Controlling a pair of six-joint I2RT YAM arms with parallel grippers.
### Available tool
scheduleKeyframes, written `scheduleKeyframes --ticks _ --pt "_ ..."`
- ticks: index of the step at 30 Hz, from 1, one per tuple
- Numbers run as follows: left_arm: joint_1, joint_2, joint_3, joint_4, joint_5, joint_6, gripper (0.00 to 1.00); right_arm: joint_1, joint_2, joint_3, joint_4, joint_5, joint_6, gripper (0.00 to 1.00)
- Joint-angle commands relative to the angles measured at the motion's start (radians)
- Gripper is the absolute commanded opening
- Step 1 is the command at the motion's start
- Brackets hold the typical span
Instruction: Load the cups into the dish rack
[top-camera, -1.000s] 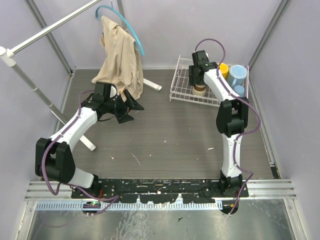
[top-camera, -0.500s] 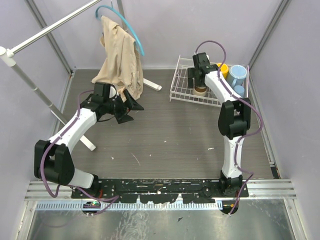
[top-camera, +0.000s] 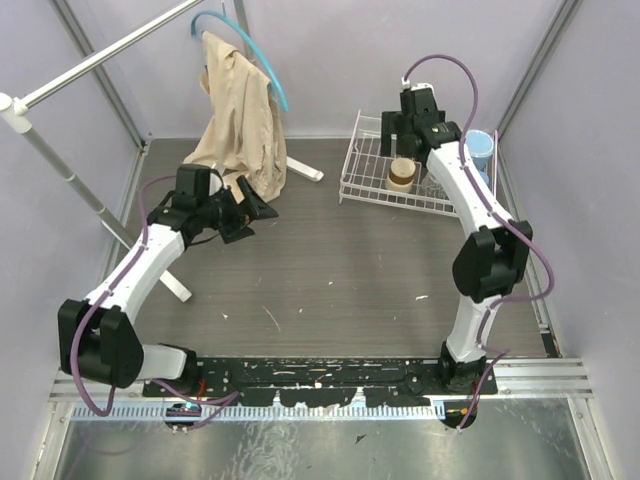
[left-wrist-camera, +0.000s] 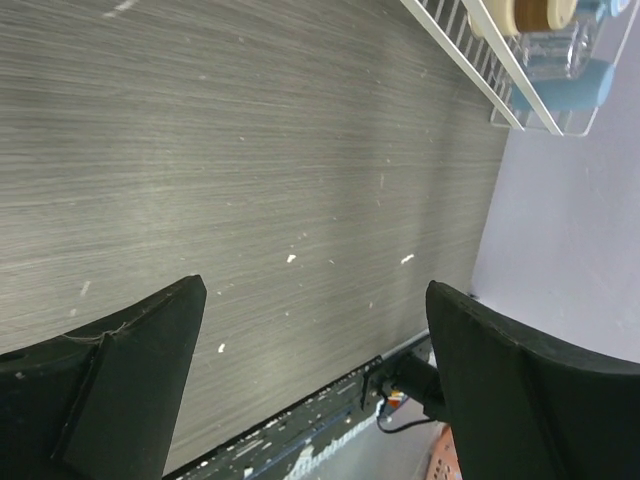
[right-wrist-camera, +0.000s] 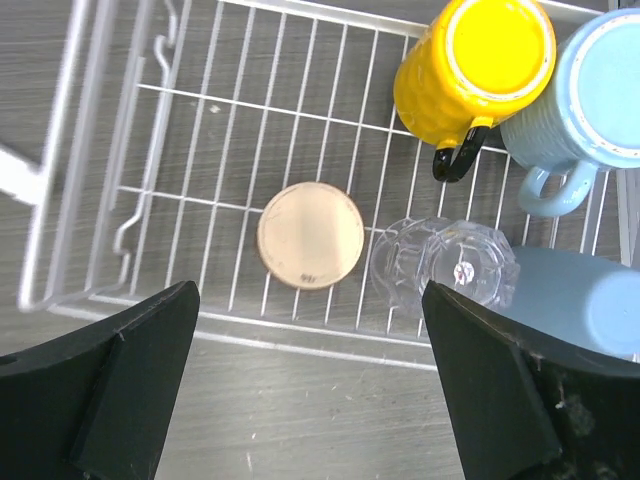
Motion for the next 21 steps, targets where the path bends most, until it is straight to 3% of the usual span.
scheduleKeyframes --ticks 1,7,12,15,17,19,21 --pt "0.037 -0.055 -0.033 0.013 -0.09 0.054 0.98 0.05 -0.189 -0.066 0.036 -0.055 0.021 1.0" --pt "0.088 -0.186 -0.032 -0.085 -0.337 0.222 0.98 0.162 -0.538 -0.391 0.179 -0.185 0.068 1.0" --pt "0.101 -0.267 -0.086 -0.097 -0.611 0.34 0.98 0.176 -0.694 -0.526 0.125 -0.191 0.057 1.0" --pt "0.1 -0.281 -0.201 0.023 -0.869 0.374 0.98 0.176 -0.769 -0.577 0.094 -0.197 0.07 1.0" --pt "0.1 -0.288 -0.327 0.197 -0.878 0.533 0.98 0.178 -0.814 -0.617 0.087 -0.224 0.097 1.0" --pt "0.1 -0.285 -0.446 0.377 -0.788 0.666 0.98 0.18 -0.863 -0.668 0.089 -0.245 0.118 1.0" --pt "0.1 -0.278 -0.532 0.506 -0.723 0.702 0.98 0.18 -0.894 -0.712 0.09 -0.246 0.128 1.0"
